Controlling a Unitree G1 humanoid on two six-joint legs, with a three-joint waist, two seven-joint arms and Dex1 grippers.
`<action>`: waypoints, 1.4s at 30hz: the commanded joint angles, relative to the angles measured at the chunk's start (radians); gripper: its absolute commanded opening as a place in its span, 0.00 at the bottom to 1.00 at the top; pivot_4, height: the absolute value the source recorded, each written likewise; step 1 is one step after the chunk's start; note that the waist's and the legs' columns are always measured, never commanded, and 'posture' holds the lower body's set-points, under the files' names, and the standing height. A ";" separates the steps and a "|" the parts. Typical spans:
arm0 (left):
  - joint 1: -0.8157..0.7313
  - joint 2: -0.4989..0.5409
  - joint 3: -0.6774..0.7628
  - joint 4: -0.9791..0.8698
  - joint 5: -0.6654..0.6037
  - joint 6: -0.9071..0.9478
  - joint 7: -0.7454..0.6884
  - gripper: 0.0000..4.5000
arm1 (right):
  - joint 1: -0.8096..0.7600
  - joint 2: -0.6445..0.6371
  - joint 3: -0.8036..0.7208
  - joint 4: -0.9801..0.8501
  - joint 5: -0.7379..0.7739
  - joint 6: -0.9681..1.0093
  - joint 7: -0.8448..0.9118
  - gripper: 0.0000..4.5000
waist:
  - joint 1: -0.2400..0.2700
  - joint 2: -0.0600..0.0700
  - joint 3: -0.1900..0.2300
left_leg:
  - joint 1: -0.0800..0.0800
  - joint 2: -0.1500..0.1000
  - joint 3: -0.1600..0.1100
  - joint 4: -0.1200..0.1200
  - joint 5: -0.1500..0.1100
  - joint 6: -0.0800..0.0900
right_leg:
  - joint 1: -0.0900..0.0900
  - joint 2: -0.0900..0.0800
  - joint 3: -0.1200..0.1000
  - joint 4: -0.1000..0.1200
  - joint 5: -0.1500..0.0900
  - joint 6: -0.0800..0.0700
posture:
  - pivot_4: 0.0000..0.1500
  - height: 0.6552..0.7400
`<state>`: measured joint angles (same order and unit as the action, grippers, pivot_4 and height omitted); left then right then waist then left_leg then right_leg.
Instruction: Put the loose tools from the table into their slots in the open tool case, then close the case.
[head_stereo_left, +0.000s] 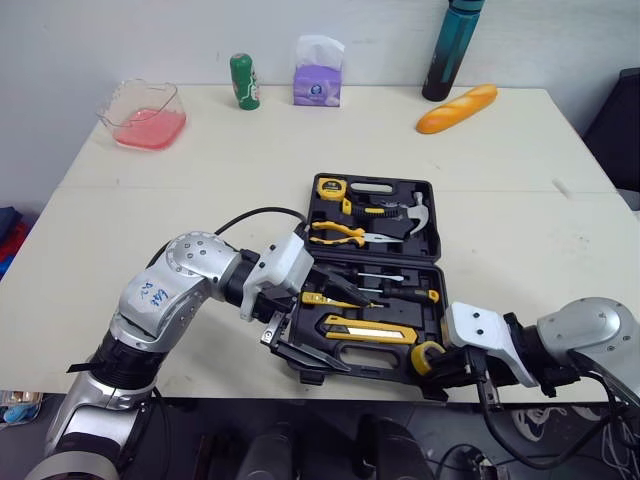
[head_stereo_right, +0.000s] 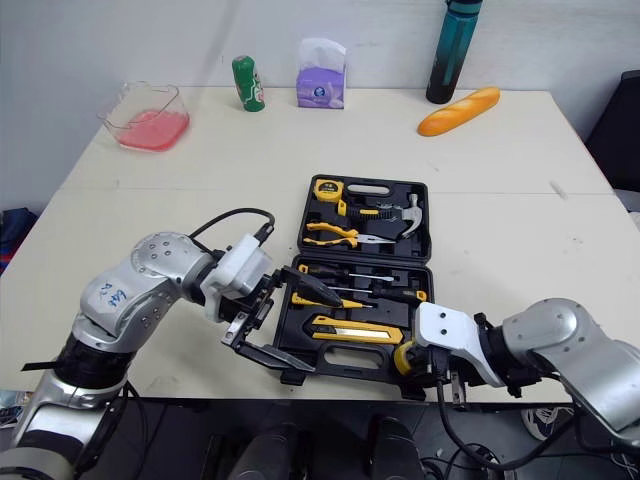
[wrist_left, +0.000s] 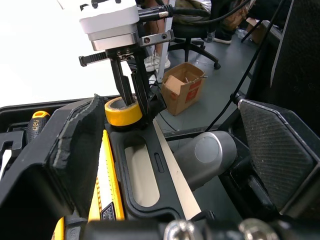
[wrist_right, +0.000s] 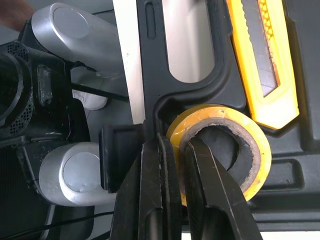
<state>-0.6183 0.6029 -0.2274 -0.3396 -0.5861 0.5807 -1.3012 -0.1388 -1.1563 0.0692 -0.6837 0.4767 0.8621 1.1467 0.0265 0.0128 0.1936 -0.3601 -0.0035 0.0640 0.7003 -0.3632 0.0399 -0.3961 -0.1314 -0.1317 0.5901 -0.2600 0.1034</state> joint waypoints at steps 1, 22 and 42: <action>-0.010 -0.005 -0.004 -0.018 -0.009 -0.006 0.000 1.00 | 0.011 -0.006 -0.019 -0.053 0.051 0.019 0.001 0.30 | 0.001 0.000 0.000 | 0.000 0.000 0.000 0.000 0.000 0.000 | 0.000 0.000 0.000 0.000 0.000 0.000 | 1.00 0.90; -0.020 -0.002 -0.005 -0.002 -0.005 -0.010 -0.012 1.00 | 0.320 0.331 -0.219 0.168 0.019 -0.485 -0.024 0.02 | 0.001 -0.003 0.000 | 0.001 -0.001 0.000 -0.001 0.000 0.001 | 0.001 0.001 0.000 0.000 0.000 0.000 | 1.00 0.90; -0.069 0.031 0.004 0.038 0.004 -0.013 -0.033 1.00 | 0.436 0.464 -0.153 0.490 -0.079 -0.796 -0.061 0.02 | 0.009 -0.006 -0.002 | 0.006 -0.001 0.000 -0.001 0.000 0.001 | 0.006 0.000 0.002 0.000 0.000 0.000 | 1.00 0.90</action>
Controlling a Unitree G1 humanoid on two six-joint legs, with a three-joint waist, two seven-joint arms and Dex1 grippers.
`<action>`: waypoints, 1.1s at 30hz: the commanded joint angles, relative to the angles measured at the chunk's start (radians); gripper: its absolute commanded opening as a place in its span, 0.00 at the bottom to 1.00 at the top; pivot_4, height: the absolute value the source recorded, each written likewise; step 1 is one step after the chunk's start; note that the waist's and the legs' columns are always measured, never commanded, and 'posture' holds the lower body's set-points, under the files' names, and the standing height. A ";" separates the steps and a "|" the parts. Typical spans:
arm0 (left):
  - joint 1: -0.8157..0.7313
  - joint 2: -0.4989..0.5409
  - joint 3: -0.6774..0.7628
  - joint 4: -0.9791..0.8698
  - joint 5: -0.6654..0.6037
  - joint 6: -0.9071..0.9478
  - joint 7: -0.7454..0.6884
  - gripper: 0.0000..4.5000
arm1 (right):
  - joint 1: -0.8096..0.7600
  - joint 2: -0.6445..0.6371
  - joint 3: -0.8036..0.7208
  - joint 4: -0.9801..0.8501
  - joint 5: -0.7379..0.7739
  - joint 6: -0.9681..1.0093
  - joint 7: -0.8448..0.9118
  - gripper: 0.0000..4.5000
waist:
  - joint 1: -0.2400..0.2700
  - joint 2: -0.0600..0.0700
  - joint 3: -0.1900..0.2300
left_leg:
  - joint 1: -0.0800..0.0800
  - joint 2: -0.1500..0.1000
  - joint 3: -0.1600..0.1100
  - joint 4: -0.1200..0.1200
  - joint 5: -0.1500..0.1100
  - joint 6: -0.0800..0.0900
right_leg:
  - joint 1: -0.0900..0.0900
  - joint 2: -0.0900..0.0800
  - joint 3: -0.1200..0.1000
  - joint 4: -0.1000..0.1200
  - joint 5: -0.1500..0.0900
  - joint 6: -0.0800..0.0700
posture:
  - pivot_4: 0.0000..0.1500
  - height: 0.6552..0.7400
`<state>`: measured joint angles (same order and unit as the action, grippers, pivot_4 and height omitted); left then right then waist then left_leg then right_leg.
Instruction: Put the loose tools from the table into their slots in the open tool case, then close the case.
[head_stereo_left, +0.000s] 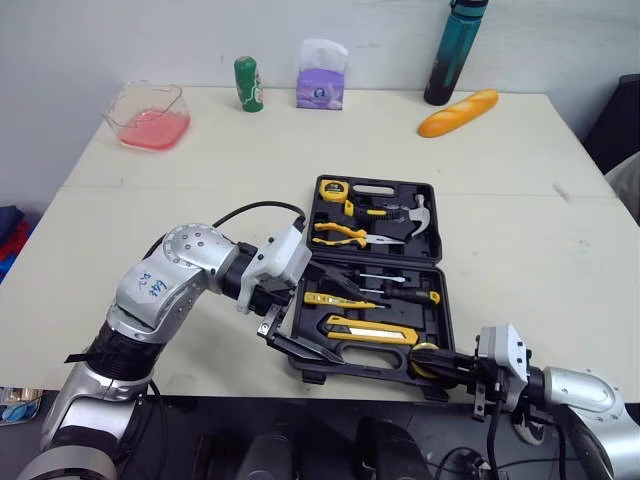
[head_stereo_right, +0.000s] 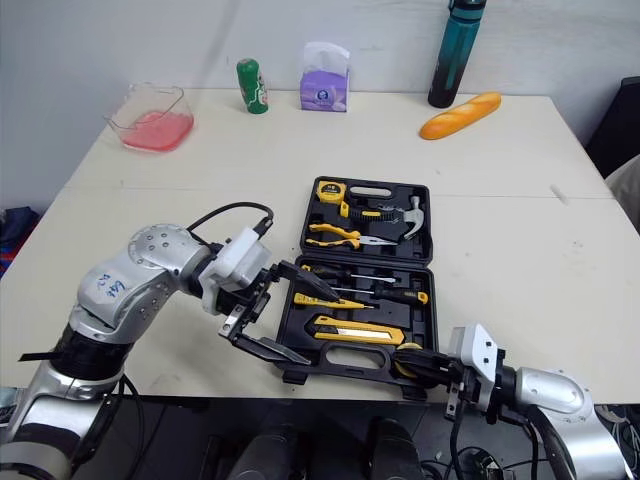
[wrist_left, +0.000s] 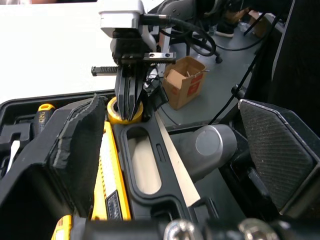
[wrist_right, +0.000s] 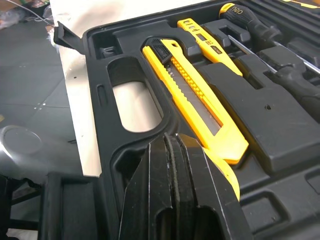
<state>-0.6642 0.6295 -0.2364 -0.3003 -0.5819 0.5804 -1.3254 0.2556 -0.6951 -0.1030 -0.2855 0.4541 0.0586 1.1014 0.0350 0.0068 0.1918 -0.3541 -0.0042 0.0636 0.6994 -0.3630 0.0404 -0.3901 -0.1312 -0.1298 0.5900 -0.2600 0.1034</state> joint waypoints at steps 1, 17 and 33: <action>-0.023 0.005 0.013 0.000 0.000 -0.014 -0.010 1.00 | 0.040 0.005 0.026 0.098 -0.063 -0.001 -0.020 0.02 | 0.001 0.000 0.000 | 0.000 0.000 0.000 0.000 0.000 0.000 | 0.000 0.000 0.000 0.000 0.000 0.000 | 1.00 0.90; 0.043 0.030 0.096 0.045 -0.005 0.018 0.084 1.00 | -0.009 -0.110 -0.111 -0.224 0.205 0.260 -0.099 0.02 | 0.000 0.002 0.001 | -0.002 0.001 -0.001 0.000 0.000 0.000 | -0.002 -0.003 0.000 0.000 0.000 0.000 | 1.00 0.90; -0.023 0.035 0.086 0.636 0.365 -0.257 0.278 0.19 | -0.346 -0.266 -0.113 0.081 0.035 0.472 -0.317 0.00 | 0.005 0.002 0.002 | -0.006 -0.002 0.004 0.000 0.000 0.004 | -0.007 -0.003 -0.002 -0.001 0.001 0.002 | 1.00 0.90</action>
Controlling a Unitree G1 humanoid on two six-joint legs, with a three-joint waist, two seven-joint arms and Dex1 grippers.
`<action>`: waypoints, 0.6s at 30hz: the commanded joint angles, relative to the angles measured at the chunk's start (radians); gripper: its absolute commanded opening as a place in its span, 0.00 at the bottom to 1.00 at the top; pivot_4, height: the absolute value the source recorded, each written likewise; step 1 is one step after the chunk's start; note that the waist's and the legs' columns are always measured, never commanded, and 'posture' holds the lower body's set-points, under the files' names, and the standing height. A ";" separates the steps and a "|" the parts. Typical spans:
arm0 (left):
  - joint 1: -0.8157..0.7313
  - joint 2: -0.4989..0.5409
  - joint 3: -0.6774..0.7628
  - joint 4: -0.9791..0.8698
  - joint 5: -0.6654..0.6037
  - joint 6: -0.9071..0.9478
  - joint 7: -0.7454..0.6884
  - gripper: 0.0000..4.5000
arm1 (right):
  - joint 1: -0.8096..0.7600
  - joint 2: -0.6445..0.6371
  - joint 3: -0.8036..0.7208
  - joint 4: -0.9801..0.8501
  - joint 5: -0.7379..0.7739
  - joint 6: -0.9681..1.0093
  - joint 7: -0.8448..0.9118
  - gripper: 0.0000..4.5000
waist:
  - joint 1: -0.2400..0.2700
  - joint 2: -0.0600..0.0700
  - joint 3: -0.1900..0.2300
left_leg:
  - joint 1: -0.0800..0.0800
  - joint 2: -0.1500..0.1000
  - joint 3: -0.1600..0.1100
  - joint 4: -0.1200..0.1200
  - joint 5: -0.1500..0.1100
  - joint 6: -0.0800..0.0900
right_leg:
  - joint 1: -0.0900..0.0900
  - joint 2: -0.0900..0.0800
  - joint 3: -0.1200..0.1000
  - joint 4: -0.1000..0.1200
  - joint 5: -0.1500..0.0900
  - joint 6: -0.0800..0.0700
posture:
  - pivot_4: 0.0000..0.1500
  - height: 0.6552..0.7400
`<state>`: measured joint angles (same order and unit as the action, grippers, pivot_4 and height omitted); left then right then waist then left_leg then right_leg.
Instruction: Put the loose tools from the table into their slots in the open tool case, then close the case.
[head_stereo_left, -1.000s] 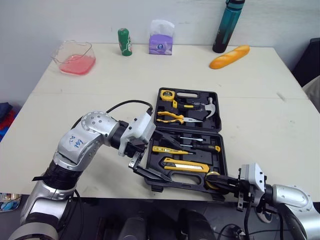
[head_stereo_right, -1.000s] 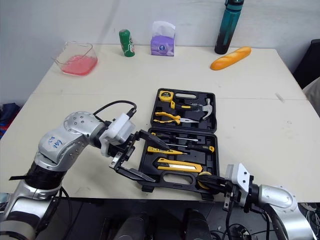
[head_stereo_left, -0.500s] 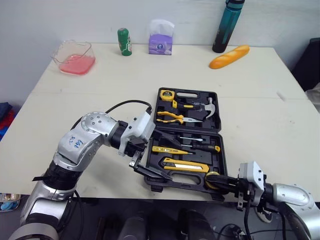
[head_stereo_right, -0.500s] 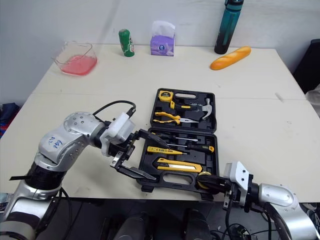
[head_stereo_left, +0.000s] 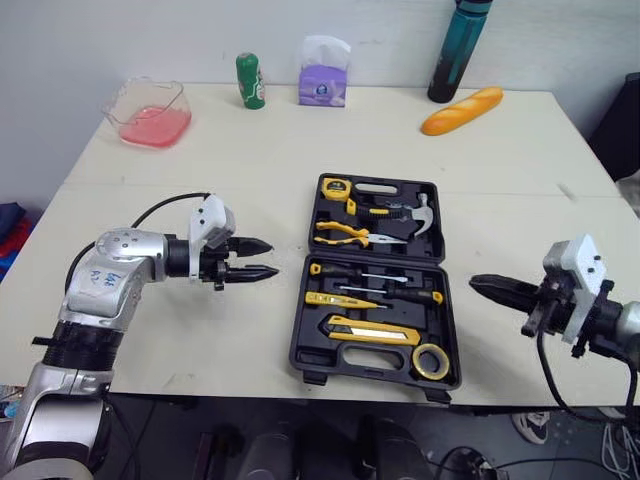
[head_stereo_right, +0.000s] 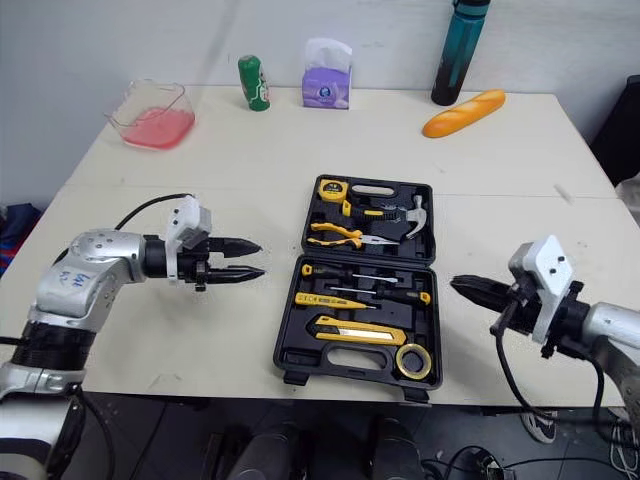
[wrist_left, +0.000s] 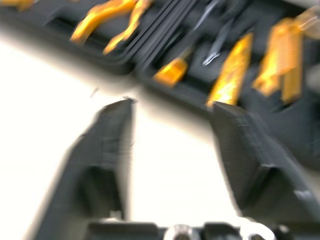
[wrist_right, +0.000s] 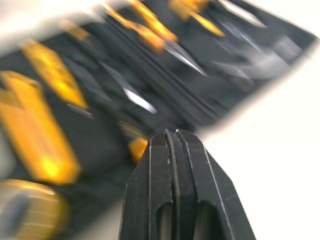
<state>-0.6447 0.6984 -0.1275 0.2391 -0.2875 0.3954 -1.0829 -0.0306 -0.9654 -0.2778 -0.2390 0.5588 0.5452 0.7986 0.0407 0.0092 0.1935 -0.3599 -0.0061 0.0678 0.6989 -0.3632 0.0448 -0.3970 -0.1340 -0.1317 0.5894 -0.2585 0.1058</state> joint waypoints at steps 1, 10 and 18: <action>-0.057 -0.053 -0.030 0.137 0.089 -0.094 0.046 0.07 | -0.090 0.014 0.091 0.049 -0.092 -0.018 -0.017 0.00 | -0.003 0.000 0.000 | 0.000 0.000 0.000 0.000 0.000 0.000 | 0.000 0.000 0.000 0.000 0.000 0.000 | 1.00 0.90; -0.174 -0.231 -0.054 0.360 0.177 -0.199 0.110 0.01 | -0.329 0.119 0.304 0.218 -0.285 -0.084 -0.016 0.00 | -0.015 -0.001 0.000 | -0.012 -0.001 0.004 0.002 0.003 0.000 | -0.014 0.002 -0.003 0.005 0.001 0.001 | 1.00 0.90; -0.122 -0.282 -0.065 0.204 0.137 -0.090 0.036 0.01 | -0.381 0.165 0.333 0.192 -0.304 -0.109 0.049 0.00 | -0.017 -0.001 0.000 | -0.012 0.000 0.005 0.001 0.003 0.001 | -0.014 0.002 -0.003 0.005 0.001 0.002 | 1.00 0.90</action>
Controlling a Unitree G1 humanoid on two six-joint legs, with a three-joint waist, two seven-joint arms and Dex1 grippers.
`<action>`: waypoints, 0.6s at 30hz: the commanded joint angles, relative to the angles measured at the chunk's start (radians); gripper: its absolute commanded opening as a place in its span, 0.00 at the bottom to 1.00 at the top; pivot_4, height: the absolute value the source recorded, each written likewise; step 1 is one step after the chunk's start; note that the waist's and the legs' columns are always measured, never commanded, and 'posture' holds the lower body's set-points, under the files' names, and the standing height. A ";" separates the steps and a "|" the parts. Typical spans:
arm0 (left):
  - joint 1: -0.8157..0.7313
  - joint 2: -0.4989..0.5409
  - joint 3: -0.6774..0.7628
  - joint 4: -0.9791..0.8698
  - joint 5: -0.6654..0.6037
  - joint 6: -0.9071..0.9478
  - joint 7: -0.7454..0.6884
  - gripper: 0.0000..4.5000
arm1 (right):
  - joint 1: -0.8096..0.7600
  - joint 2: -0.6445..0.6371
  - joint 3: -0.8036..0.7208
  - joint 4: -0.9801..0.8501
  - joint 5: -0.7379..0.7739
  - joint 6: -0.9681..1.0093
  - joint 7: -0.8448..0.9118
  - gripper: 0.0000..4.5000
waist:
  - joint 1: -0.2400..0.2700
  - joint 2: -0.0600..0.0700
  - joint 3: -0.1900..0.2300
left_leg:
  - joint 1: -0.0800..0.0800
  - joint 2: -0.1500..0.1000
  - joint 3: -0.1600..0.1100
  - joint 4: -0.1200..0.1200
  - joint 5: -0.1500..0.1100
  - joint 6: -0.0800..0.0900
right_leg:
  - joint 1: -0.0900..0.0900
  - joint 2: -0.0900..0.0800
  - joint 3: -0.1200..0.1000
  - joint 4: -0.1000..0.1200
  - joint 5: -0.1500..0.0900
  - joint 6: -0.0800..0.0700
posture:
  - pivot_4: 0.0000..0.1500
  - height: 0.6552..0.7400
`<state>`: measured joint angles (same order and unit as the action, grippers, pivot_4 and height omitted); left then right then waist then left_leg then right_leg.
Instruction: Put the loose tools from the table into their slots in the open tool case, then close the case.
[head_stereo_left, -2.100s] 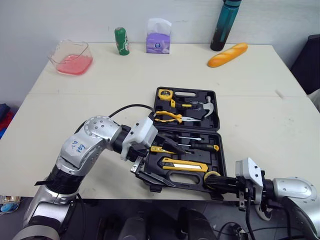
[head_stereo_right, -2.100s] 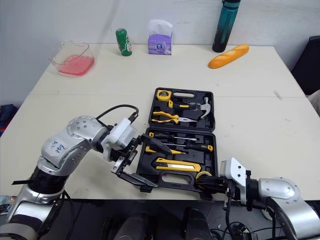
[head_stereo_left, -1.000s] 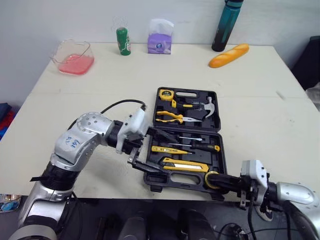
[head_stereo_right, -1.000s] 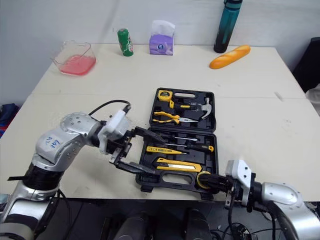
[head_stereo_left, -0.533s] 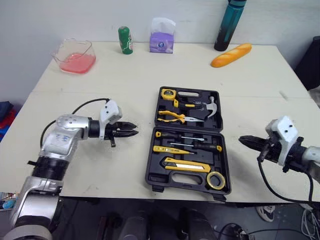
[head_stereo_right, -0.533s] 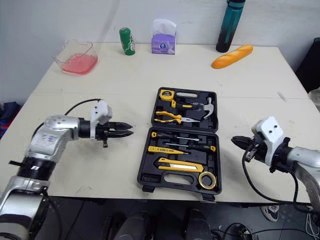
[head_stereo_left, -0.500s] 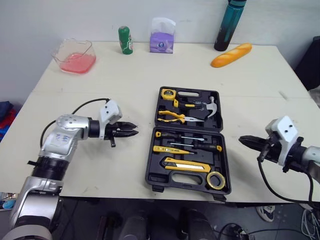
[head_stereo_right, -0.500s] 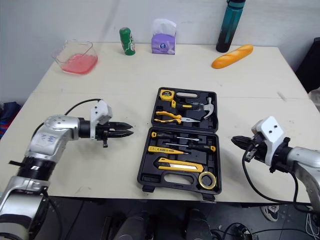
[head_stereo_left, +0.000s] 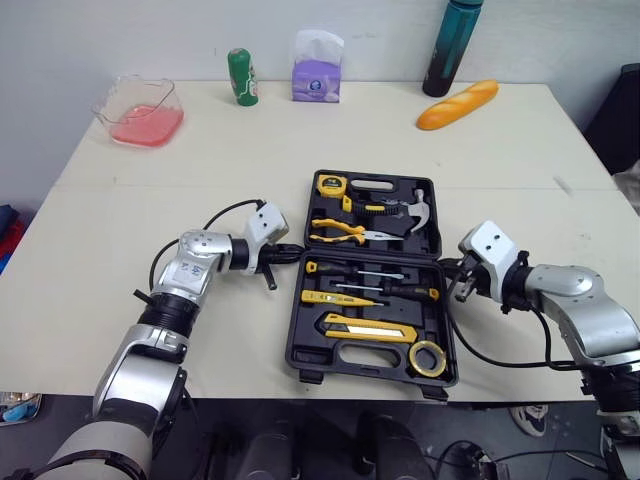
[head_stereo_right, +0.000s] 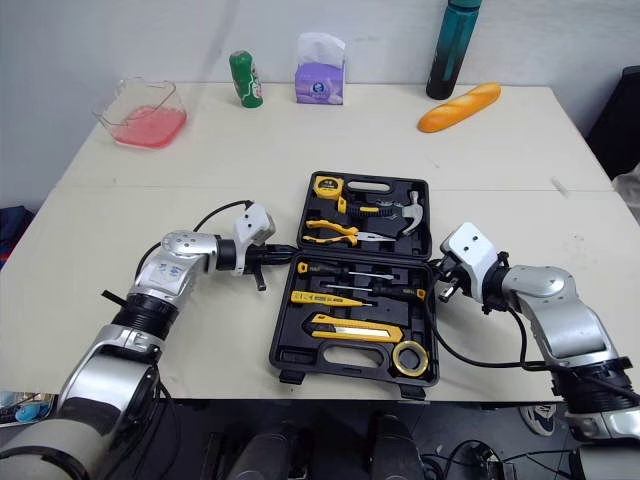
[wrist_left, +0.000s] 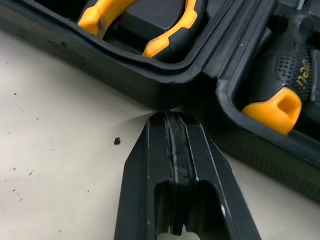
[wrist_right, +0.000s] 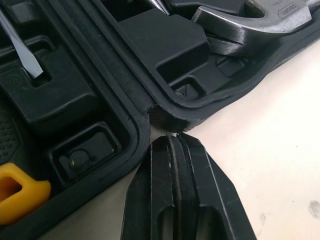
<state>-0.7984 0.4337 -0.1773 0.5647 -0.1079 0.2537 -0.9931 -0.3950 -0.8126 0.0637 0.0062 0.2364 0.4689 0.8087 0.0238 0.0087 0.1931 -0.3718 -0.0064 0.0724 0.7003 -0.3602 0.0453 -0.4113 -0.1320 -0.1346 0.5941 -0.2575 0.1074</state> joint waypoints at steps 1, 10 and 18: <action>0.050 -0.018 -0.015 -0.168 -0.057 0.089 -0.063 0.01 | -0.013 0.010 -0.012 -0.063 0.022 -0.033 0.051 0.00 | -0.001 0.000 0.000 | 0.000 0.000 0.000 0.000 0.000 0.000 | 0.000 0.000 0.000 0.000 0.000 0.000 | 1.00 0.90; 0.139 -0.021 0.011 -0.330 -0.044 0.237 0.015 0.01 | 0.037 0.004 -0.047 -0.118 0.011 -0.015 0.066 0.00 | 0.002 0.000 0.000 | 0.001 0.000 0.000 0.000 0.000 -0.001 | 0.001 0.000 0.001 0.000 0.000 0.000 | 1.00 0.90; 0.172 0.042 0.043 -0.316 -0.027 0.254 0.033 0.01 | 0.052 -0.052 -0.052 -0.052 -0.106 -0.030 0.019 0.00 | 0.002 0.000 0.000 | 0.001 0.000 -0.001 0.000 0.000 -0.001 | 0.001 0.000 0.001 0.001 0.000 0.000 | 1.00 0.90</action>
<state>-0.6466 0.4494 -0.1513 0.2603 -0.1331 0.4969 -0.9728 -0.3432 -0.8270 0.0388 -0.0372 0.1557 0.4526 0.8393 0.0254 0.0088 0.1931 -0.3706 -0.0062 0.0717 0.7004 -0.3597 0.0443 -0.4106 -0.1318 -0.1336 0.5947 -0.2574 0.1073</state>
